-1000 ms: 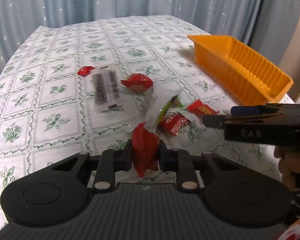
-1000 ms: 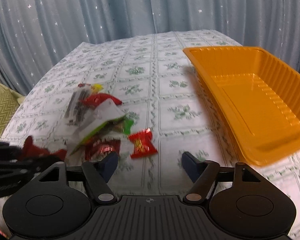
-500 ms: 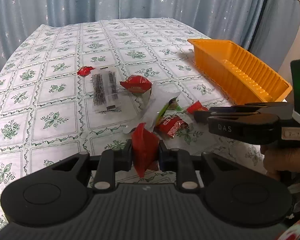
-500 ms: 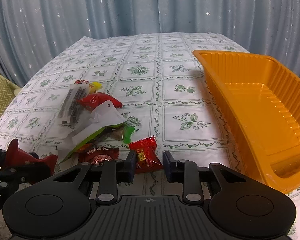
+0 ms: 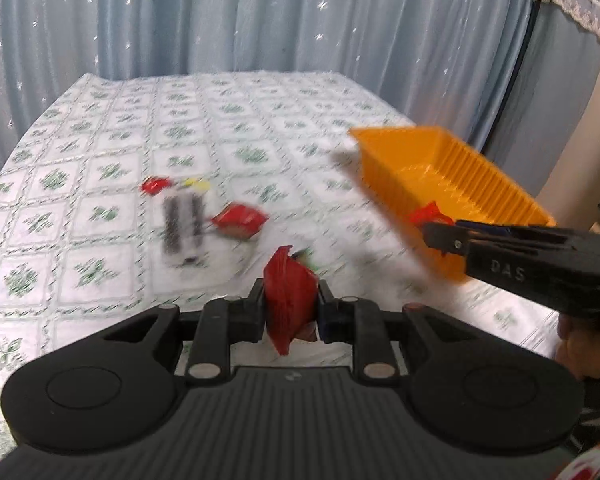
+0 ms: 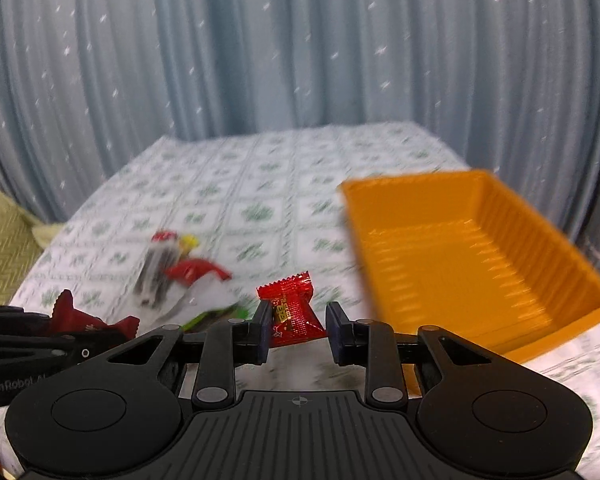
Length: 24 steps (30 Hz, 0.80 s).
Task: Organize snacks
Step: 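Carry both candies to the orange tray and open both tools to drop them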
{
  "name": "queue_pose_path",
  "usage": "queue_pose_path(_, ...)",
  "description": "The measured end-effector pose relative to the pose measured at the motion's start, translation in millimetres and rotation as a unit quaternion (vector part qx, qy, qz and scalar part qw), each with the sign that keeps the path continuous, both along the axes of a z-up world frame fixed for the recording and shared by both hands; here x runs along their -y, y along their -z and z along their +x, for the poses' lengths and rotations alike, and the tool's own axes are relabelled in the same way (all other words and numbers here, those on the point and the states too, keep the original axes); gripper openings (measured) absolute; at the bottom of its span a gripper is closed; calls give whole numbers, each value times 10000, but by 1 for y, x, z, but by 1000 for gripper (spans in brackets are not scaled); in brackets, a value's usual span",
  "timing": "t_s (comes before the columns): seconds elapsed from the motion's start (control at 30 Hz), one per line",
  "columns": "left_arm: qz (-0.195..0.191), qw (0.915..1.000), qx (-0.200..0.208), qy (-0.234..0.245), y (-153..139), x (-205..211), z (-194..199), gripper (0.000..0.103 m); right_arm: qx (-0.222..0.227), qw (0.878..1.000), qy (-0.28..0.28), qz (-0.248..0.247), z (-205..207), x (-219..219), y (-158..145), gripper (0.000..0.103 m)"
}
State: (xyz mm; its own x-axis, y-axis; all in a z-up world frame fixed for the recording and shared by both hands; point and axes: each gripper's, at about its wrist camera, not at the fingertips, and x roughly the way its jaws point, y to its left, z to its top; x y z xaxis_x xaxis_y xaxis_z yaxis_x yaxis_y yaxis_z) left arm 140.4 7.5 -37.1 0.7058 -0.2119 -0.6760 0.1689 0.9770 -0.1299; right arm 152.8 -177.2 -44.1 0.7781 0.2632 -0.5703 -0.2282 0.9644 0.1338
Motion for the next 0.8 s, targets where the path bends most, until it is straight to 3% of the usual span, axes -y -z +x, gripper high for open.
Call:
queue_pose_path(0.37,-333,9966,330,683,-29,91,32,21,149,9936,1112,107,12,102,-21,29)
queue_pose_path(0.57,-393,9932,339,1045,-23,134,55,21,113,9886,1469,315,30,142,-18,29)
queue_pose_path(0.8,-320,9920,141,1210,0,161,81,22,0,9867,1554,472,34,159,-5,29)
